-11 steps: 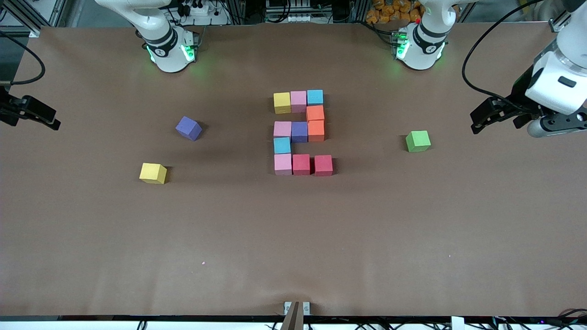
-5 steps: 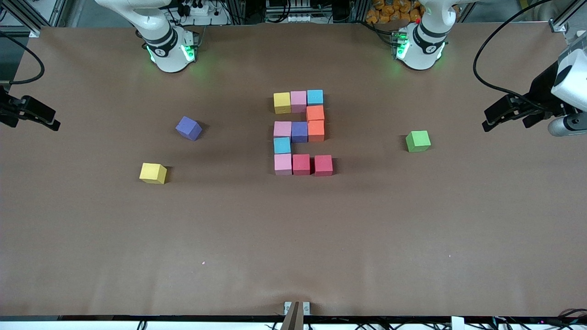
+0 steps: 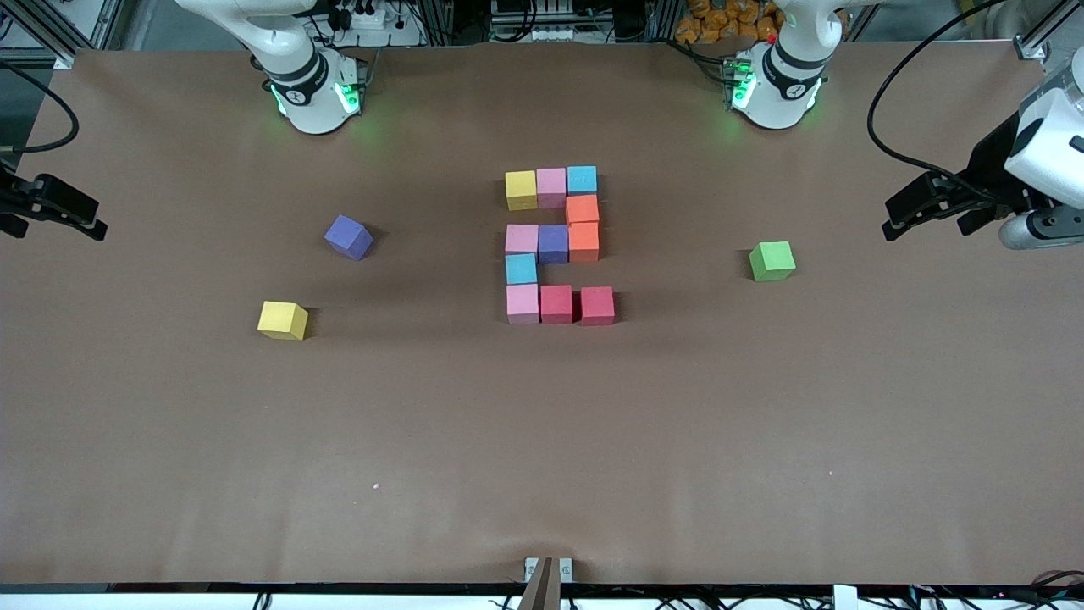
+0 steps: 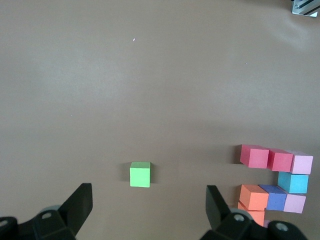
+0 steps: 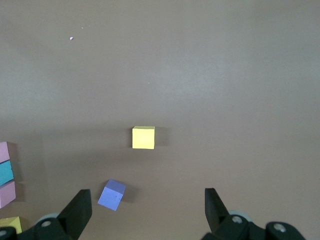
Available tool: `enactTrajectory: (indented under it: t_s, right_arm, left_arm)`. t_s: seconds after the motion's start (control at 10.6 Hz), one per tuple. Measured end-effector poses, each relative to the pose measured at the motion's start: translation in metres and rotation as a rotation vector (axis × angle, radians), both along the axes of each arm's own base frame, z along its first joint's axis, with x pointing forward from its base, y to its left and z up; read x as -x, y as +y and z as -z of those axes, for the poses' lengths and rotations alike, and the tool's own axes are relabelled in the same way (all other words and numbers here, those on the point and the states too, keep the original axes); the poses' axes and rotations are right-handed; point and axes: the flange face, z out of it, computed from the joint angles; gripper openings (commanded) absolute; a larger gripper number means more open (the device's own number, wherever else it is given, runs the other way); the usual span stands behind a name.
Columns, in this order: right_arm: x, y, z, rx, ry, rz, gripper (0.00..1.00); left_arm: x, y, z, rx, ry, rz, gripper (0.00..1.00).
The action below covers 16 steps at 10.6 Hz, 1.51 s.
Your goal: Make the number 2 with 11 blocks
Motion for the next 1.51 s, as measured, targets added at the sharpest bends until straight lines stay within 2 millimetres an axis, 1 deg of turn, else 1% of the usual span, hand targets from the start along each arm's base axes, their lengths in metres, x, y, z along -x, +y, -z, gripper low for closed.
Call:
enactTrajectory:
  t_s: [1.04,1.51]
  right_arm:
    - [-0.0019,0.0012,0.0023,-0.004,0.0,-0.005,1.0]
    - [-0.0022,0.0025,0.0028,-0.004,0.001,-0.008,1.0]
  left_arm:
    - [0.0024,0.0015,-0.0004,-0.003,0.012,-0.002,1.0]
    - [0.0073,0.0065,0.0037,-0.045,0.055,-0.004,1.0]
